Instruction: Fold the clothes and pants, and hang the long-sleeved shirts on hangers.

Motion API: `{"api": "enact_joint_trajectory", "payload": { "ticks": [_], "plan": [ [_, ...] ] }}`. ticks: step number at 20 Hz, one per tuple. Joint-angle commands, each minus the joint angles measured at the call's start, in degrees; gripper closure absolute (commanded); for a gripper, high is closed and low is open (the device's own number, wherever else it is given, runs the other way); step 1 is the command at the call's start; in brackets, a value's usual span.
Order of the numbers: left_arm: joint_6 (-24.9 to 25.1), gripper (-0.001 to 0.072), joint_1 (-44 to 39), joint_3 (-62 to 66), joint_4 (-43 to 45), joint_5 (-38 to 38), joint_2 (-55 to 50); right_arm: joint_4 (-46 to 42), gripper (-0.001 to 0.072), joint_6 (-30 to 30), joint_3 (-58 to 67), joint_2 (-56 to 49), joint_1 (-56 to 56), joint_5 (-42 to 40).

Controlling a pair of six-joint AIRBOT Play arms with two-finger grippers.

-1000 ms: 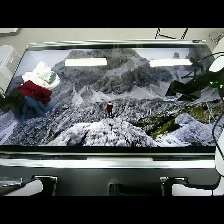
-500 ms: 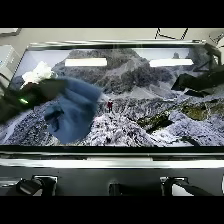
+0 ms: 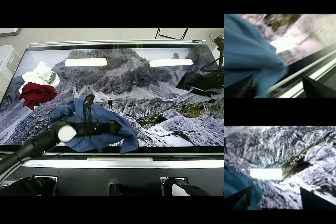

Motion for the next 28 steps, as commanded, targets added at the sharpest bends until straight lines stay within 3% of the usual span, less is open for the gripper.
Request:
{"api": "enact_joint_trajectory", "payload": {
  "ticks": [1,4,6,10,13,17,18,19,21,23,25,28],
  "plan": [
    [6.95,-0.0013,15.28,6.49,9.01,-24.46,-0.44,5.07,0.0021,-0.44,-3.15,-2.64,0.15,1.92],
    [12.04,-0.0012,36.04,4.24,10.29,-40.87,2.71,12.17,0.0018,-3.56,-15.76,-4.87,0.15,-1.01],
    [15.76,-0.0012,44.15,-3.26,10.25,-44.83,4.76,14.97,0.0014,-4.96,-25.18,-6.03,0.15,-3.41],
    [19.74,-0.0009,50.34,-21.46,0.76,-37.97,6.80,20.98,0.0003,-11.10,-39.39,-6.58,0.15,-7.43],
    [20.33,-0.0009,48.43,-29.46,-7.28,-28.87,6.29,22.03,0.0003,-12.02,-45.07,-6.58,0.15,-9.66],
    [19.98,-0.0006,43.60,-31.15,-9.75,-22.25,6.12,25.29,0.0003,-13.64,-49.31,-6.58,0.48,-11.82],
    [19.30,0.0049,42.49,-31.15,-10.64,-20.44,6.12,25.22,0.0003,-13.73,-50.14,-6.58,1.62,-12.74],
    [17.86,0.0201,41.29,-31.15,-10.82,-18.45,6.12,25.27,0.0003,-14.08,-51.01,-6.60,3.76,-14.12],
    [14.73,0.0280,38.69,-31.15,-10.78,-14.47,6.10,25.83,0.0003,-14.23,-52.22,-6.78,8.96,-17.84],
    [13.84,0.0654,37.70,-31.08,-11.32,-13.07,6.21,27.52,0.0004,-14.23,-52.37,-7.15,13.42,-21.22],
    [15.26,0.0688,37.73,-30.38,-11.65,-13.68,6.86,30.16,0.0013,-14.19,-52.37,-7.19,16.70,-23.87],
    [16.63,0.0689,37.73,-26.47,-11.61,-14.21,9.73,34.16,0.0204,-12.74,-52.35,-7.17,20.57,-26.64]
  ]
}}
